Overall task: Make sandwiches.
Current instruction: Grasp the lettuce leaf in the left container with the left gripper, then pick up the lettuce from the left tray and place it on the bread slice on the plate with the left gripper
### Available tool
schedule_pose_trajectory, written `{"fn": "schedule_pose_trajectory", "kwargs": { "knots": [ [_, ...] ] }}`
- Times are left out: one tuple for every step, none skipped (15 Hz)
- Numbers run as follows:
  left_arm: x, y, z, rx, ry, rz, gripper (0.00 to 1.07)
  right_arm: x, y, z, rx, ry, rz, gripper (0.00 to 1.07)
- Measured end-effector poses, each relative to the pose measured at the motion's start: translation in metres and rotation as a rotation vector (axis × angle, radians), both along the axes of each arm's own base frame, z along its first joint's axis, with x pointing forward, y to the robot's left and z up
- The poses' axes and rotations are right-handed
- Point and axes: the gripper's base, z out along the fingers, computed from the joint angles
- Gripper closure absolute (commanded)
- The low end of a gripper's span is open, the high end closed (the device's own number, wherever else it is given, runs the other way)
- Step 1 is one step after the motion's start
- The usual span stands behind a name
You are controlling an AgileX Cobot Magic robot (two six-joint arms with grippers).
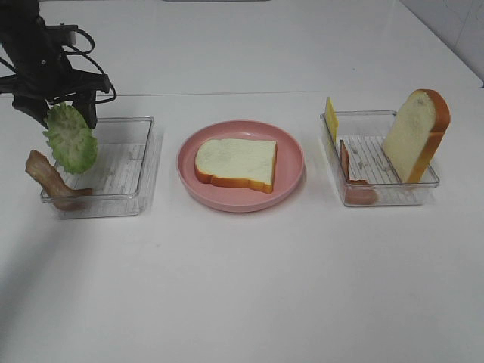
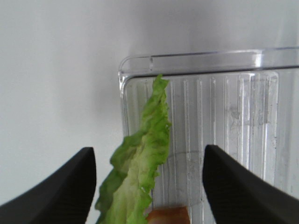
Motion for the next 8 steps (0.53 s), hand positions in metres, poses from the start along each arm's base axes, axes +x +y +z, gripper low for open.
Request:
{"fn": "schedule_pose_trajectory", "kwargs": {
  "knots": [
    [0.0, 0.0, 0.0, 0.0, 0.0, 0.0, 0.61, 0.0, 0.0, 0.0, 0.0, 0.0, 0.0, 0.25],
    [0.0, 0.0, 0.0, 0.0, 0.0, 0.0, 0.72, 0.0, 0.0, 0.0, 0.0, 0.0, 0.0, 0.25],
    [0.0, 0.0, 0.0, 0.0, 0.0, 0.0, 0.83, 0.0, 0.0, 0.0, 0.0, 0.0, 0.0, 0.25],
    [-0.0001, 0.0001, 0.0, 0.001, 0.001, 0.0, 0.93, 0.0, 0.0, 0.0, 0.0, 0.0, 0.0, 0.25],
    [-0.0001, 0.0002, 0.0, 0.002, 0.001, -0.001, 1.03, 0.0, 0.0, 0.0, 0.0, 0.0, 0.0, 0.25],
    [-0.0003, 0.0002, -0.0001, 0.002, 0.003, -0.001, 1.07, 0.0, 0.0, 0.0, 0.0, 0.0, 0.0, 0.25],
    [-0.0004, 0.0002, -0.0001, 0.003, 0.005, -0.002, 1.07, 0.0, 0.0, 0.0, 0.0, 0.0, 0.0, 0.25],
    [-0.0005, 0.0003, -0.0001, 0.004, 0.006, -0.003, 1.07, 0.0, 0.0, 0.0, 0.0, 0.0, 0.0, 0.25]
  ]
}}
